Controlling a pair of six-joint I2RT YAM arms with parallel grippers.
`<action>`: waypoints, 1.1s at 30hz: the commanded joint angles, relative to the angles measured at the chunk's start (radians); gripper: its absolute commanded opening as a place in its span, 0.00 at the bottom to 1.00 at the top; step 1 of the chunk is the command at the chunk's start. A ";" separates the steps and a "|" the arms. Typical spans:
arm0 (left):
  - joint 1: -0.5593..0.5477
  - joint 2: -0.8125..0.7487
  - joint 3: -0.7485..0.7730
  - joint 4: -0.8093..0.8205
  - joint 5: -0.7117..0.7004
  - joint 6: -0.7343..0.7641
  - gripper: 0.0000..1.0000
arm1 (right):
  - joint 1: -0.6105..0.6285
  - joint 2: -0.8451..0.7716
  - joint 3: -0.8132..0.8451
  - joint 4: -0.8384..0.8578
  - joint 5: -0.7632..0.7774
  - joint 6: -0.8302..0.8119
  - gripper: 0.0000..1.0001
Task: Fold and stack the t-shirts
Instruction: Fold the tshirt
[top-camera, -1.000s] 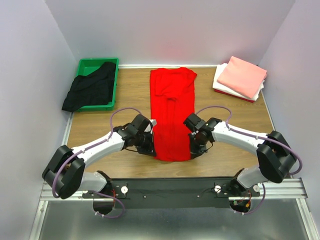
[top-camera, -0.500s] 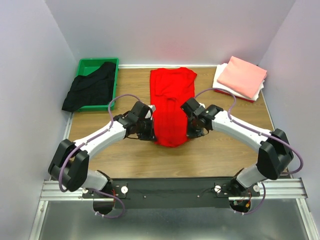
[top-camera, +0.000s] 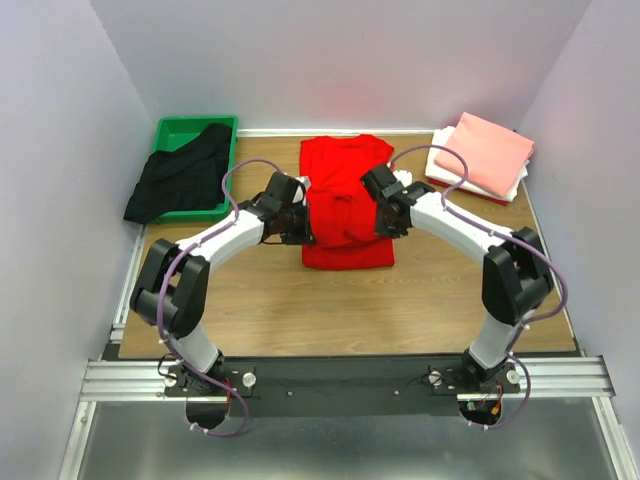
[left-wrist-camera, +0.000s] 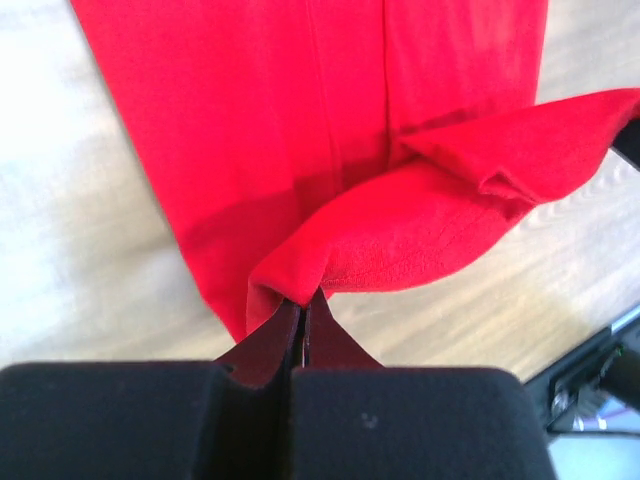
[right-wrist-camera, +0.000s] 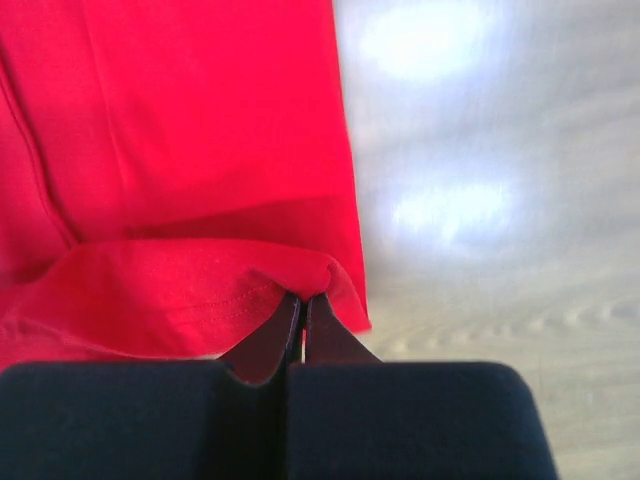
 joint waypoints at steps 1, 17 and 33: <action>0.030 0.081 0.091 0.050 -0.004 0.038 0.00 | -0.026 0.089 0.095 0.074 0.084 -0.066 0.01; 0.124 0.288 0.310 0.067 0.011 0.056 0.00 | -0.084 0.304 0.334 0.081 0.094 -0.176 0.01; 0.154 0.312 0.337 0.117 -0.087 0.027 0.70 | -0.106 0.349 0.408 0.081 0.071 -0.221 0.54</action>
